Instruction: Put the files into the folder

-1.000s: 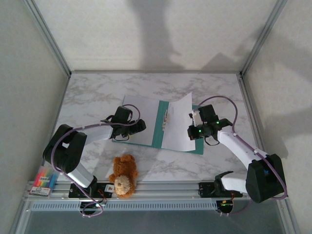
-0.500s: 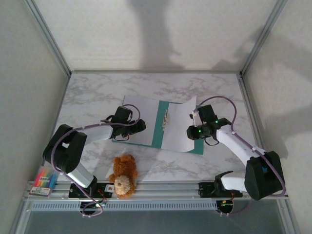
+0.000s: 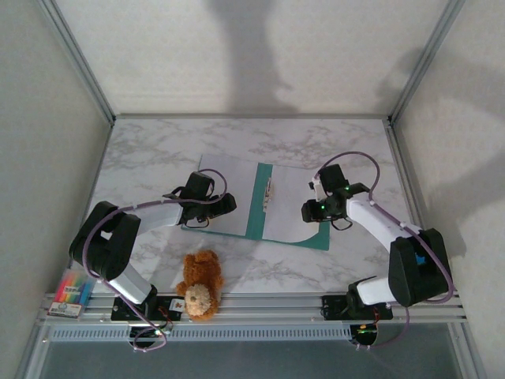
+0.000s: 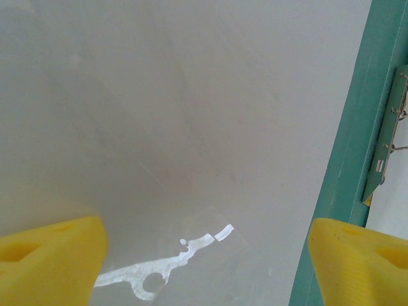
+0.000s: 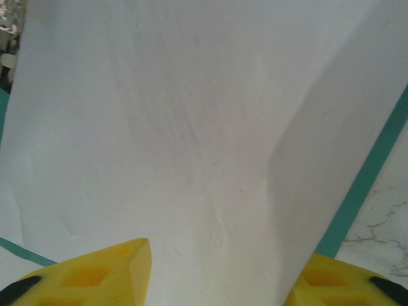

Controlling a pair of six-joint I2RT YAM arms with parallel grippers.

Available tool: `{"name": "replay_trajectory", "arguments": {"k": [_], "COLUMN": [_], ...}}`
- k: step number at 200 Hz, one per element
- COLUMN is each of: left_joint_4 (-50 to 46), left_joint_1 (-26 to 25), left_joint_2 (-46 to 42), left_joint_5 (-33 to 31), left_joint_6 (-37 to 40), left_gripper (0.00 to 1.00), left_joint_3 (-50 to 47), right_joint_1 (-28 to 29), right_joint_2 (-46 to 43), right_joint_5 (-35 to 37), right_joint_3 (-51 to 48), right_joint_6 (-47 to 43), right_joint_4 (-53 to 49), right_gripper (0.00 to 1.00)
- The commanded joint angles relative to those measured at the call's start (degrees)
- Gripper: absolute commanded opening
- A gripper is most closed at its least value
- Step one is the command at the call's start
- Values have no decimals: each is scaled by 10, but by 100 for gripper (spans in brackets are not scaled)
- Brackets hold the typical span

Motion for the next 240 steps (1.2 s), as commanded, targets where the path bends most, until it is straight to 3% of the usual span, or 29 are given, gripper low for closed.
{"name": "replay_trajectory", "arguments": {"k": [1, 147, 189, 200, 240], "left_joint_4": [-52, -54, -55, -56, -56], "left_joint_1": [7, 8, 7, 8, 7], "left_joint_2": [30, 30, 23, 23, 21], "left_joint_5": [-11, -10, -11, -11, -11], "left_joint_6": [12, 15, 15, 15, 13], "left_gripper": [85, 85, 85, 85, 84], "left_joint_3": [-11, -4, -8, -9, -10], "right_joint_1": [-14, -19, -19, -18, -27], "right_joint_2": [15, -9, -10, -11, -8], "right_joint_5": [-18, -73, -34, -23, -19], "right_joint_3": [20, -2, 4, 10, 36], "right_joint_6": [8, 40, 44, 44, 39], "right_joint_4": [-14, -34, -48, -52, -60], "right_gripper": [51, 60, 68, 75, 81]}}
